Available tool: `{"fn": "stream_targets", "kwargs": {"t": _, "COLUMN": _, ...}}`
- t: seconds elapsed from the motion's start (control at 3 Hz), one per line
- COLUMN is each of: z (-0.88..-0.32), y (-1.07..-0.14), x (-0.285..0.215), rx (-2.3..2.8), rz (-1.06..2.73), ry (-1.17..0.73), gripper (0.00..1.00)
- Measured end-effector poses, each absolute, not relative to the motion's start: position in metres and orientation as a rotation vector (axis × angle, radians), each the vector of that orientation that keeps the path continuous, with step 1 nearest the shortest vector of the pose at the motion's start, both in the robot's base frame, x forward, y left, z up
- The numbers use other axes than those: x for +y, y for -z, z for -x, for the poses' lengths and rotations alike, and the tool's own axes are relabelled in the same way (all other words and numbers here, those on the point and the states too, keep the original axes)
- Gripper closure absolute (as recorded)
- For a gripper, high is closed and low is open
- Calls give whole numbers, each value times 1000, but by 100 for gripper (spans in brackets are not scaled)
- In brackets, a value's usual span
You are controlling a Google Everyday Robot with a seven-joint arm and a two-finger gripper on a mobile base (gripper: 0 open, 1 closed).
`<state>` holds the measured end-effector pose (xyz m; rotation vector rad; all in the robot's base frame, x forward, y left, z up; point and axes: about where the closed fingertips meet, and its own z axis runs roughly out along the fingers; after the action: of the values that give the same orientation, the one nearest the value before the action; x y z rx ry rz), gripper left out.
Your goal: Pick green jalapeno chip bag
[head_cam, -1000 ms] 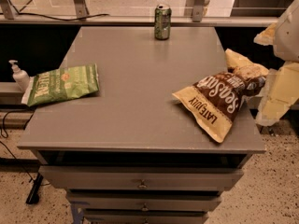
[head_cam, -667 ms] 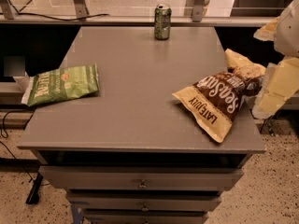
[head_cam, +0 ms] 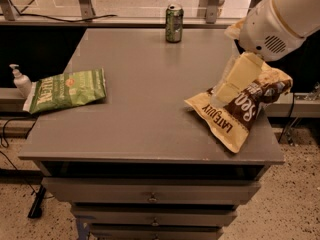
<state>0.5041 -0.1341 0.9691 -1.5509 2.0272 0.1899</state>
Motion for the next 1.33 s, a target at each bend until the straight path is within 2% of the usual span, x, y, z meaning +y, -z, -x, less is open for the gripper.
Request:
{"fn": "stream_targets", "kwargs": {"t": 0.33, "z": -510, "y": -968, "x": -59, "rx": 1913, "rz": 1516, "ry": -324, "gripper": 0}}
{"fn": "stream_targets", "kwargs": {"t": 1.0, "z": -513, "y": -971, "x": -57, "rx": 1901, "rz": 1522, "ry": -310, "gripper": 0}}
{"fn": "stream_targets", "kwargs": {"t": 1.33, "z": -526, "y": -956, "x": -28, "rx": 1867, "rz": 1517, "ry": -317, "gripper": 0}}
